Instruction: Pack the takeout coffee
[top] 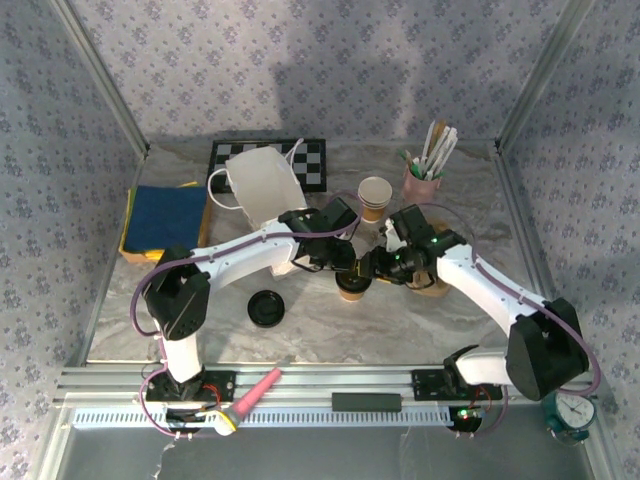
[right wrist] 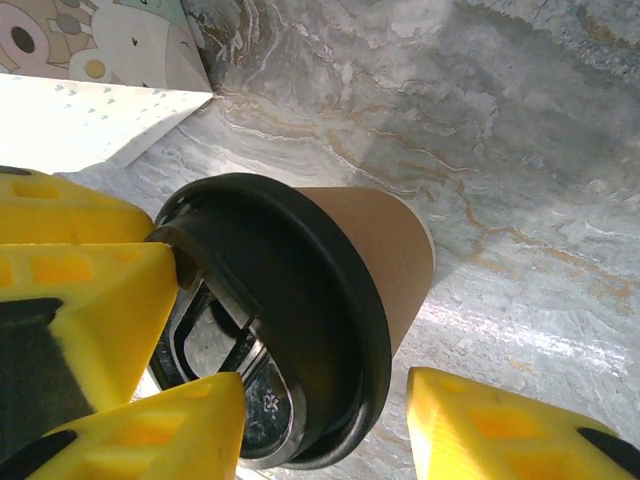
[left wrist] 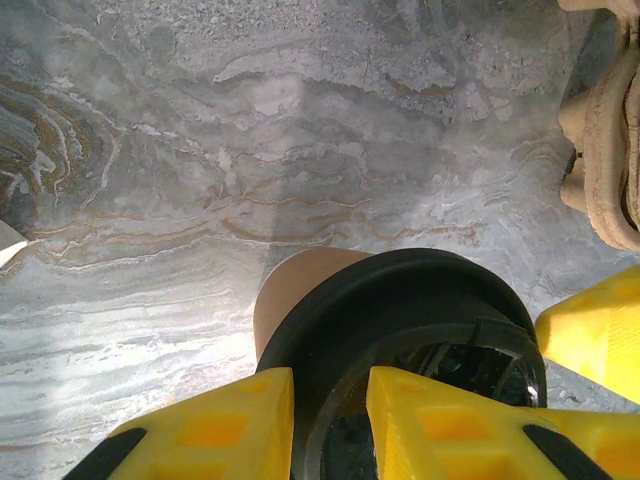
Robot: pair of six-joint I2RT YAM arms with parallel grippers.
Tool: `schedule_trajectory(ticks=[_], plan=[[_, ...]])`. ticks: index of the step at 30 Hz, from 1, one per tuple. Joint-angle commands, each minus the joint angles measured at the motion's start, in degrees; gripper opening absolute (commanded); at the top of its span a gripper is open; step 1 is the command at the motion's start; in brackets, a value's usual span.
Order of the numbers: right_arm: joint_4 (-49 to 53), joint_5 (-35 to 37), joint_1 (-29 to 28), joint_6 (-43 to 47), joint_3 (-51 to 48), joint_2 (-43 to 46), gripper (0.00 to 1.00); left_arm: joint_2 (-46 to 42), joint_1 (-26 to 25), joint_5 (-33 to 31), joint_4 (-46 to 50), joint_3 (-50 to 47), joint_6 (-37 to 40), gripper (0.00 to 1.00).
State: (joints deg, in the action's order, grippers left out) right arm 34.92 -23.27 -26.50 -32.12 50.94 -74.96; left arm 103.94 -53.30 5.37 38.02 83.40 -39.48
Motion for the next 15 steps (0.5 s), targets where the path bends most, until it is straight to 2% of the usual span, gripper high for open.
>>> schedule_trajectory(ticks=[1,4,15], plan=[[-0.2,1.4,0.3,-0.8,-0.7,-0.6,0.43,1.3,-0.2,-0.4,2.4,-2.2,0.4,0.27],[-0.2,1.8,0.9,-0.8,-2.2,-0.5,0.37,1.6,-0.5,-0.6,2.7,-2.3,0.3,0.26],[-2.5,2.5,1.5,-1.1,-8.8,-0.1,0.34,2.4,-1.3,-0.6,2.1,-5.6,-0.3,0.25]])
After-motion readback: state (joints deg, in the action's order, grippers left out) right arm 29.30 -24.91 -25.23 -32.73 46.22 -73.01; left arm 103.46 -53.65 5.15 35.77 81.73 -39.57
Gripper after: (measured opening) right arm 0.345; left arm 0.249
